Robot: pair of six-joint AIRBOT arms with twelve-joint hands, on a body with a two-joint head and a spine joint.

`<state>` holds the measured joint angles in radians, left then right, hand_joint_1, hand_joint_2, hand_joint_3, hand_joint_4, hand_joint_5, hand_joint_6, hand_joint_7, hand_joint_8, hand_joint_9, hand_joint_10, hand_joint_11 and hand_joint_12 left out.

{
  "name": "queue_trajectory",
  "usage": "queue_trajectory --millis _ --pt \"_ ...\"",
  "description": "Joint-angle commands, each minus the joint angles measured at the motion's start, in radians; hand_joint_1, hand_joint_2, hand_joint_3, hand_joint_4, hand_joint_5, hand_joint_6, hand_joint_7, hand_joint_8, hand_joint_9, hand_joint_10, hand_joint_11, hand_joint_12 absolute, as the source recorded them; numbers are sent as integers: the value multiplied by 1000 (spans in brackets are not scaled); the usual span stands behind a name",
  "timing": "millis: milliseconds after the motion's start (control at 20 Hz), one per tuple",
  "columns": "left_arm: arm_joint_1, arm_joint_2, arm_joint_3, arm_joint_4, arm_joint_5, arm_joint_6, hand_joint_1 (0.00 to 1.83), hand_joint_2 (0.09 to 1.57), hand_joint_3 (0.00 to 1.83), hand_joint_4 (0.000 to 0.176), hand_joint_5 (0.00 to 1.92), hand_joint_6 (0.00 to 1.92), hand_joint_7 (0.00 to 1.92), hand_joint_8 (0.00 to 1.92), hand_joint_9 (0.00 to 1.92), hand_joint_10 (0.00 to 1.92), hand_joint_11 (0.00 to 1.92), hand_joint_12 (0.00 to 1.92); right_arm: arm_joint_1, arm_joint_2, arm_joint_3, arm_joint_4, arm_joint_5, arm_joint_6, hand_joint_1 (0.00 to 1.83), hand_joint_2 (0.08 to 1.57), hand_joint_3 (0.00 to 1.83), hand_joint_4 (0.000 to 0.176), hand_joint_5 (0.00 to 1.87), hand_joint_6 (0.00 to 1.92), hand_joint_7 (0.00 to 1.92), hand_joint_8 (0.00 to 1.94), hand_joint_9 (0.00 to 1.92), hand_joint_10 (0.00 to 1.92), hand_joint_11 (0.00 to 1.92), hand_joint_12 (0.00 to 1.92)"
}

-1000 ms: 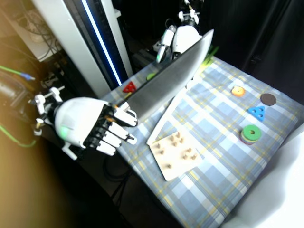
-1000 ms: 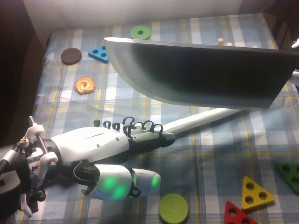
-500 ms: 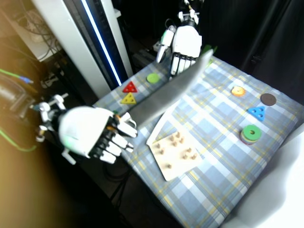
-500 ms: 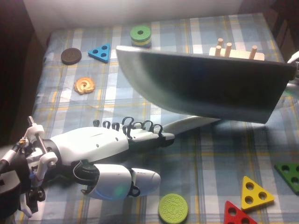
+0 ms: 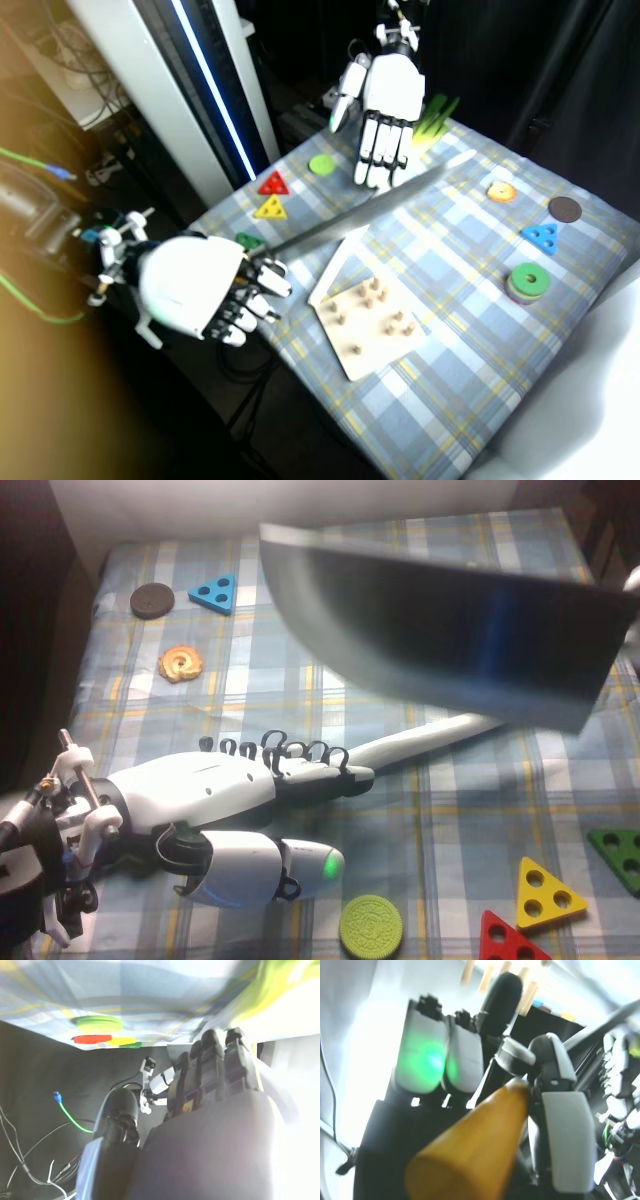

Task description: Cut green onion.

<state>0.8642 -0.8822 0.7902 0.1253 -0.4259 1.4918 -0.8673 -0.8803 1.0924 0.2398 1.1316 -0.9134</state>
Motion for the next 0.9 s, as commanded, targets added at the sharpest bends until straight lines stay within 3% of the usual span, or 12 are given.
queue_trajectory --millis 0,150,250,300,550,600,700,850 --pt "-8 -1 2 -19 -114 -4 0 1432 0 0 97 2 85 1 73 1 34 21 19 14 5 19 180 12 770 1405 0 130 1154 1921 1348 1941 1475 1921 1408 1921" --pt "1 26 -7 -85 -204 -4 0 1415 0 0 34 5 8 3 0 0 0 6 53 31 20 23 172 -14 854 1391 0 119 1206 1921 1410 1941 1532 1921 1536 1921" --pt "17 45 -14 -139 -279 -4 0 1430 0 0 110 9 87 8 69 7 16 12 68 33 34 23 150 -21 804 1405 2 112 1248 1921 1460 1941 1573 1921 1570 1921" --pt "37 63 -21 -189 -346 -4 0 1419 0 0 107 1 107 8 106 15 88 44 86 33 45 22 120 -35 637 1420 6 101 1220 1921 1470 1941 1579 1921 1604 1921" --pt "109 131 -53 -314 -575 -4 0 1447 2 0 161 6 178 11 150 5 96 59 160 33 87 6 3 -73 639 1414 0 72 1265 1921 1524 1941 1640 1921 1670 1921" --pt "119 140 -57 -326 -606 -4 0 1465 0 0 178 2 216 3 215 5 127 98 166 33 93 4 -8 -73 628 1420 2 66 1239 1921 1514 1941 1633 1921 1669 1921" --pt "147 162 -70 -362 -698 -4 27 1479 0 0 152 1 225 0 232 0 14 351 181 33 105 -7 -42 -74 645 1424 2 60 1238 1921 1508 1941 1625 1921 1651 1921" --pt "175 177 -78 -395 -760 -4 0 1452 0 0 241 5 289 4 267 8 0 366 231 31 123 -56 -122 -77 719 1411 0 53 1240 1921 1512 1941 1632 1921 1649 1921"
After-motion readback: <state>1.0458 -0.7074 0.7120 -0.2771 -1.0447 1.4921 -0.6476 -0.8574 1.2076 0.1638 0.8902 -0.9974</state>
